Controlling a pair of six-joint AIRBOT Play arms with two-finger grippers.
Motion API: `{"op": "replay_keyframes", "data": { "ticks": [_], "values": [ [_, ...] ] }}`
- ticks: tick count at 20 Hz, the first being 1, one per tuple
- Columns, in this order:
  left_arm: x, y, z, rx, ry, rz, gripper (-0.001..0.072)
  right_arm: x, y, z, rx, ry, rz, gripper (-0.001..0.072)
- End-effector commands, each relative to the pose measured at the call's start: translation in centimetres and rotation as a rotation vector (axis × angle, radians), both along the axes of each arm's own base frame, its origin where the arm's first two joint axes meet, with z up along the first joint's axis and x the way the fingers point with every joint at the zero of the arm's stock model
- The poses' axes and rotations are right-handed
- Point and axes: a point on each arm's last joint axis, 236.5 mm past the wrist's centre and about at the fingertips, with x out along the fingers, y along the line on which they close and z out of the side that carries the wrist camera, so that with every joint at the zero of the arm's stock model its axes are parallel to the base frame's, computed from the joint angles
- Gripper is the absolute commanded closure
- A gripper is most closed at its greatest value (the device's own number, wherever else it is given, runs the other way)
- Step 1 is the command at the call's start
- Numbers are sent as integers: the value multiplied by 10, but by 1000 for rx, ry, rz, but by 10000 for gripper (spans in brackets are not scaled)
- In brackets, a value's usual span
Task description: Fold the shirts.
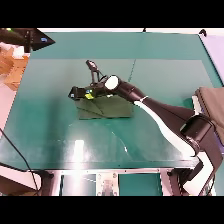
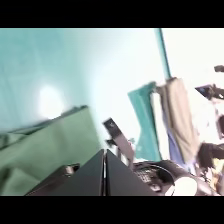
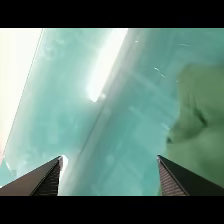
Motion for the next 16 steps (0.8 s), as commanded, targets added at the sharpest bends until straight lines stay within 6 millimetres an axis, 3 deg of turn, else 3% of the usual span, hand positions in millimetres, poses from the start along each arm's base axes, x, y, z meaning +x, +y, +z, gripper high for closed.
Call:
{"op": "replay_keyframes", "data": {
  "ticks": [1, 3, 5, 6, 8, 10, 12, 14, 16],
  "values": [
    [1, 14, 2, 22, -29, 17, 682, 12, -37, 3, -123, -34, 64, 81],
    [1, 14, 2, 22, -29, 18, 682, 51, -124, 24, -207, 3, -41, 81],
    [1, 14, 2, 22, -27, 17, 682, 79, -211, 32, -265, 65, -174, 81],
    [1, 14, 2, 22, -27, 17, 682, 83, -248, 28, -278, 117, -227, 81],
    [1, 14, 2, 21, -27, 17, 682, 73, -302, 0, -308, 251, -277, 81],
    [1, 14, 2, 18, -21, 21, 682, 50, -330, -44, -335, 389, -310, 81],
    [1, 14, 2, 18, -22, 22, 682, 23, -337, -84, -345, 494, -318, 81],
    [3, 14, 3, 16, -27, 30, 682, 3, -327, -107, -306, 545, -307, 81],
    [5, 15, 3, 15, -32, 38, 682, -3, -304, -113, -220, 552, -298, 81]
  ]
}}
